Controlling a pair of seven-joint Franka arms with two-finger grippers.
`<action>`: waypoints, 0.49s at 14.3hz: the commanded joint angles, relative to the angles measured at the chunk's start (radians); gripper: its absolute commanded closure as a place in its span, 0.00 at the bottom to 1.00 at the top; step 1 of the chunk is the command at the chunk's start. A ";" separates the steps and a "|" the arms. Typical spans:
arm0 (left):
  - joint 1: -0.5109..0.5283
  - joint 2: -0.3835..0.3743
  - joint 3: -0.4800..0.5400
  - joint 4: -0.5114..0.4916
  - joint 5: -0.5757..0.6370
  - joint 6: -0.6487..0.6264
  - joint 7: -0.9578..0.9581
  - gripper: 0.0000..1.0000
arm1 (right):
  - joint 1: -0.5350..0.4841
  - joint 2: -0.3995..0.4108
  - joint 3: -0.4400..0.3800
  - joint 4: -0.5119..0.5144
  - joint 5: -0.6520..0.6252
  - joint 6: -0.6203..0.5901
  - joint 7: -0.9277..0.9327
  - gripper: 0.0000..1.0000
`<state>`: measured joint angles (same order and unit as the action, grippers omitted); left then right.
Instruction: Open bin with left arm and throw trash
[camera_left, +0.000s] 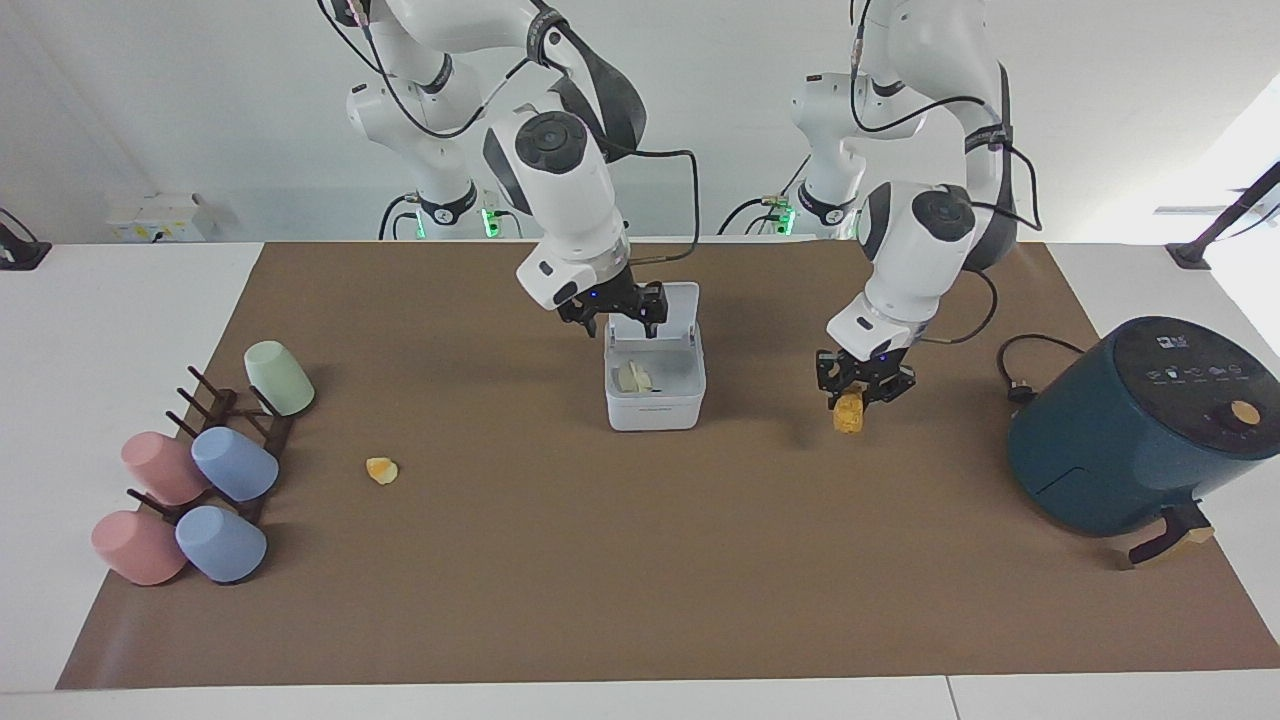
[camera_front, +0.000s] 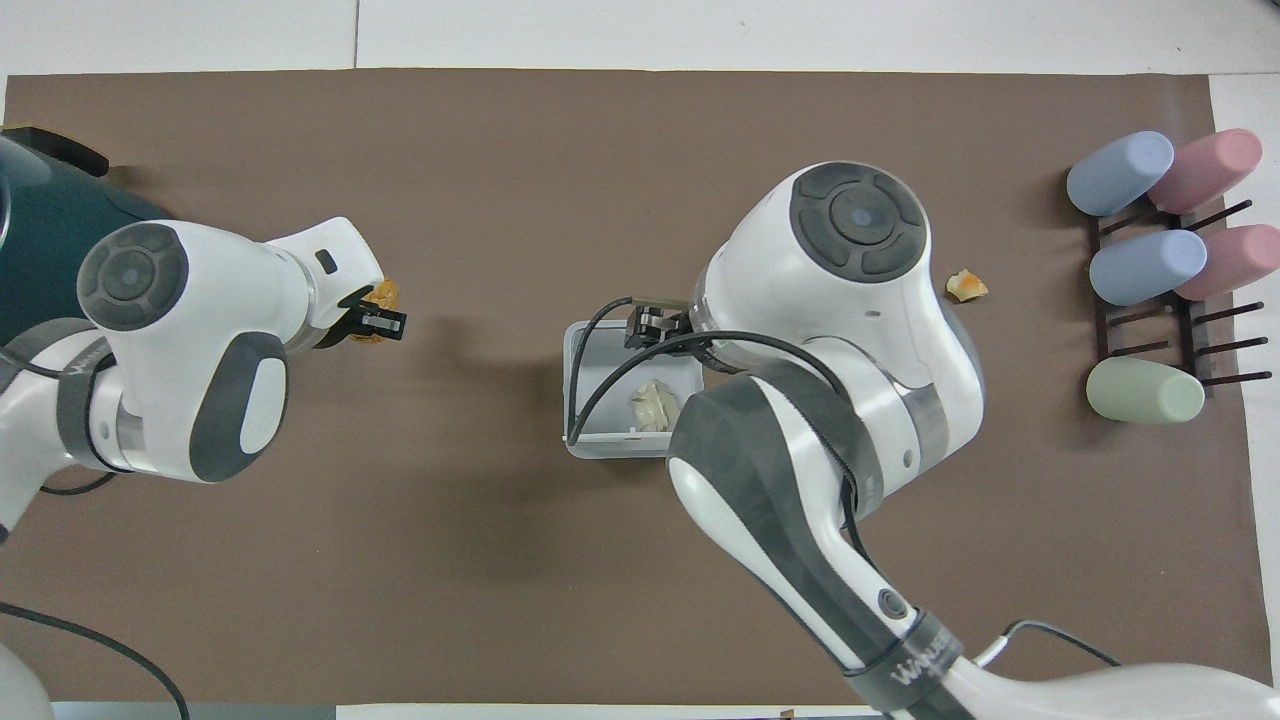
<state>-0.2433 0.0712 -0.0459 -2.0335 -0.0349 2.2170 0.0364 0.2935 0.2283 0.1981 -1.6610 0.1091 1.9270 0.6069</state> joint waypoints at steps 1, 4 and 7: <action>-0.068 -0.007 -0.014 0.090 -0.002 -0.105 -0.084 1.00 | -0.114 0.020 0.009 0.020 -0.080 -0.002 -0.175 0.09; -0.181 -0.002 -0.019 0.087 -0.002 -0.053 -0.159 1.00 | -0.245 0.014 0.009 -0.022 -0.083 0.000 -0.385 0.00; -0.307 0.030 -0.019 0.088 -0.008 0.036 -0.289 1.00 | -0.338 0.006 0.009 -0.068 -0.126 0.045 -0.542 0.00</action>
<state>-0.4877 0.0688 -0.0747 -1.9560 -0.0350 2.1917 -0.1907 0.0048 0.2495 0.1908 -1.6855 0.0199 1.9316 0.1359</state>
